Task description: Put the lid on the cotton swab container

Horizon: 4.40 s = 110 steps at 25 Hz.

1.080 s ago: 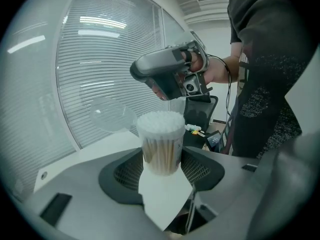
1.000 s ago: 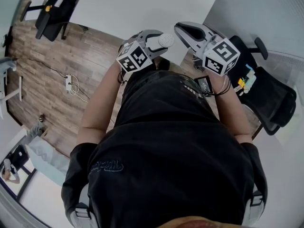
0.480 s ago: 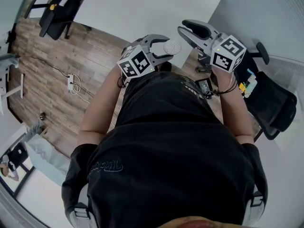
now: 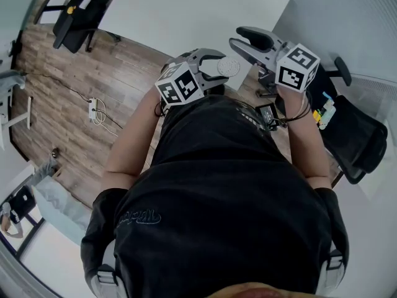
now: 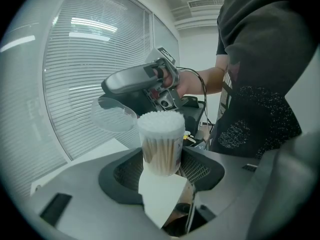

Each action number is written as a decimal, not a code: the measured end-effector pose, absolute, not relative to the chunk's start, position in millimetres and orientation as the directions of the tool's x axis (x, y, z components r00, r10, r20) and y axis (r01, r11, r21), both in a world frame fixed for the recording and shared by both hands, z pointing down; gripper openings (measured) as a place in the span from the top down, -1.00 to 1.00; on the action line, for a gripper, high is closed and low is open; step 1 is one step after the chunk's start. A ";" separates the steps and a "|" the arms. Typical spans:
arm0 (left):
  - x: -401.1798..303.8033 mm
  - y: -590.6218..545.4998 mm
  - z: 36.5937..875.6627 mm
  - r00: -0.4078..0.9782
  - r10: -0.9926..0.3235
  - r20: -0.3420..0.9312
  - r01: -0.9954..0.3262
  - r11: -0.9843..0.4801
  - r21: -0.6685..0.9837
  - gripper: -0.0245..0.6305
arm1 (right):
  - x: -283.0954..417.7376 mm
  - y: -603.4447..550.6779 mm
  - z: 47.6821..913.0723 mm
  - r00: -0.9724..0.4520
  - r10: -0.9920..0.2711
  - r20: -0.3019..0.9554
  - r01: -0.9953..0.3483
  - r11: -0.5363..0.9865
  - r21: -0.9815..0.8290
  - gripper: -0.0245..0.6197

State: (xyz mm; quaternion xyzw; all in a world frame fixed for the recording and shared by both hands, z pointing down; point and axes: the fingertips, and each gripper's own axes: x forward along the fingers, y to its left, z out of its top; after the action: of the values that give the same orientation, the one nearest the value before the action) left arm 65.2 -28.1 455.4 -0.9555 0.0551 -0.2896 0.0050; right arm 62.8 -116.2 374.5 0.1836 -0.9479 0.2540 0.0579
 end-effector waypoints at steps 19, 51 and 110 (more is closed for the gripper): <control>61.2 -28.4 464.1 0.810 -0.100 0.578 -0.122 -0.993 -0.001 0.17 | 52.3 -97.5 364.9 -0.939 -0.283 0.198 -0.344 0.815 -0.466 0.34; 48.0 -70.8 454.4 0.796 -0.239 0.556 -0.279 -0.960 -0.013 0.17 | 44.0 -82.6 356.8 -0.957 -0.225 0.183 -0.288 0.819 -0.496 0.39; 59.9 -75.6 449.3 0.798 -0.230 0.556 -0.272 -0.962 -0.007 0.18 | 37.5 -89.4 381.5 -0.883 -0.336 0.329 -0.434 0.852 -0.294 0.83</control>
State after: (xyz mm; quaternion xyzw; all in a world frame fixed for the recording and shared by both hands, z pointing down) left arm 59.9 -75.6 449.3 -0.9476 0.1324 -0.2885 -0.0366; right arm 37.5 -89.4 381.5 0.2019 -0.9529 0.1826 0.1337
